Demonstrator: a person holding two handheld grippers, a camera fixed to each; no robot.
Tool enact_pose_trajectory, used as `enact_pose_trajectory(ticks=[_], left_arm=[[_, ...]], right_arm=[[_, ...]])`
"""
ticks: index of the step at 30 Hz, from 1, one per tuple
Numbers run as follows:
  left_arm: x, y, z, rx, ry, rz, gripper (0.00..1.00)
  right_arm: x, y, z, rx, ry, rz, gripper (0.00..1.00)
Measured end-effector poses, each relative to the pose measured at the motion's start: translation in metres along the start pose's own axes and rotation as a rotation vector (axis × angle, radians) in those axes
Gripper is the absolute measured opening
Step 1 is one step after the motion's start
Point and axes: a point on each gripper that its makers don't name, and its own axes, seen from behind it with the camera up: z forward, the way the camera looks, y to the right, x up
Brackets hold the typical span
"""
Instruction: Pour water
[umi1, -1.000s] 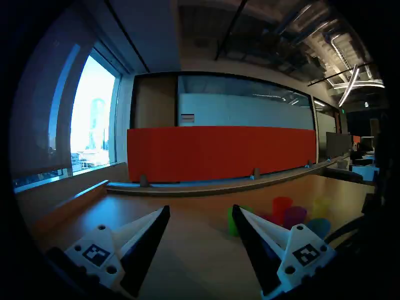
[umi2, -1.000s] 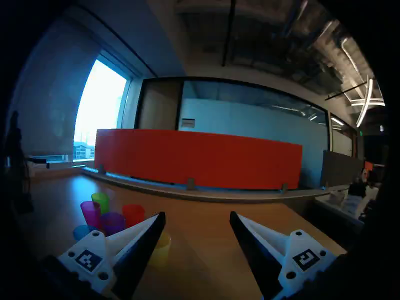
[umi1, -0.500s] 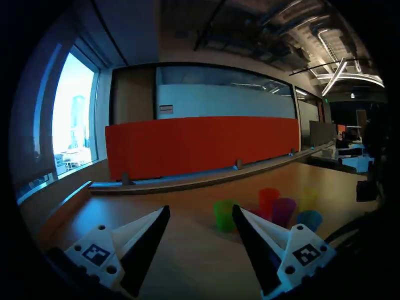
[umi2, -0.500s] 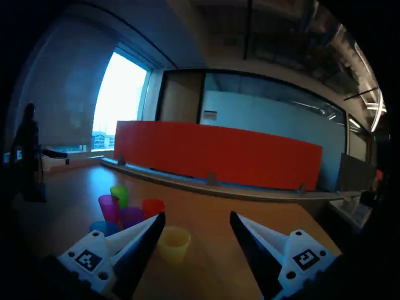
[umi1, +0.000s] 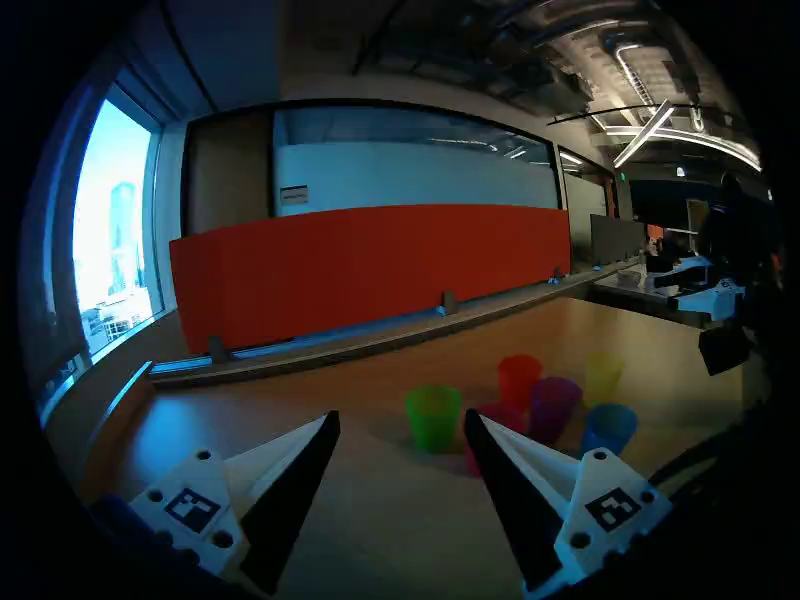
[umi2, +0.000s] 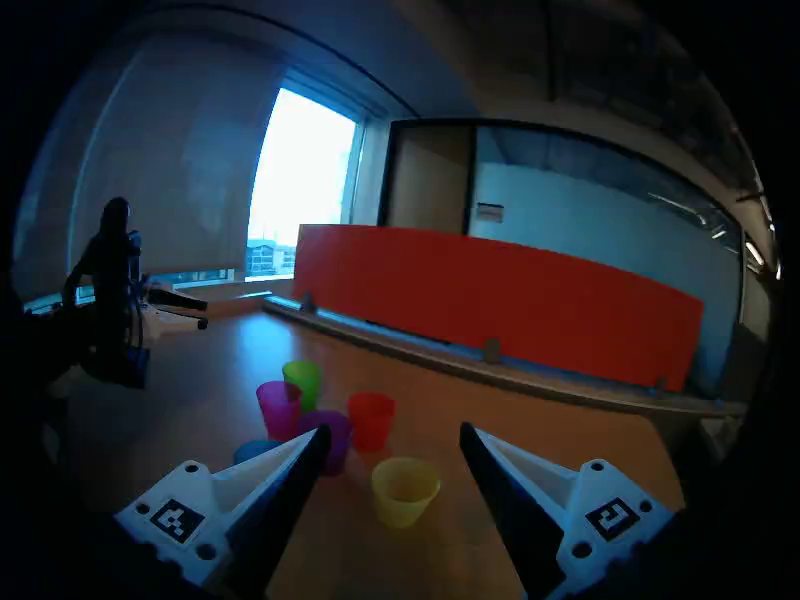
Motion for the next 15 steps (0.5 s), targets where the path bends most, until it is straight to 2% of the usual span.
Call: enact_pose_trajectory(ticks=[6,15], left_arm=[[-0.006,0.005,0.013,-0.051,-0.047,0.026,0.92],[-0.015,0.009,0.035,-0.101,-0.109,0.061,0.92]], right_arm=[[-0.006,-0.01,0.002,0.066,-0.05,-0.023,1.0],[-0.02,-0.031,0.008,0.17,-0.118,-0.106,1.0]])
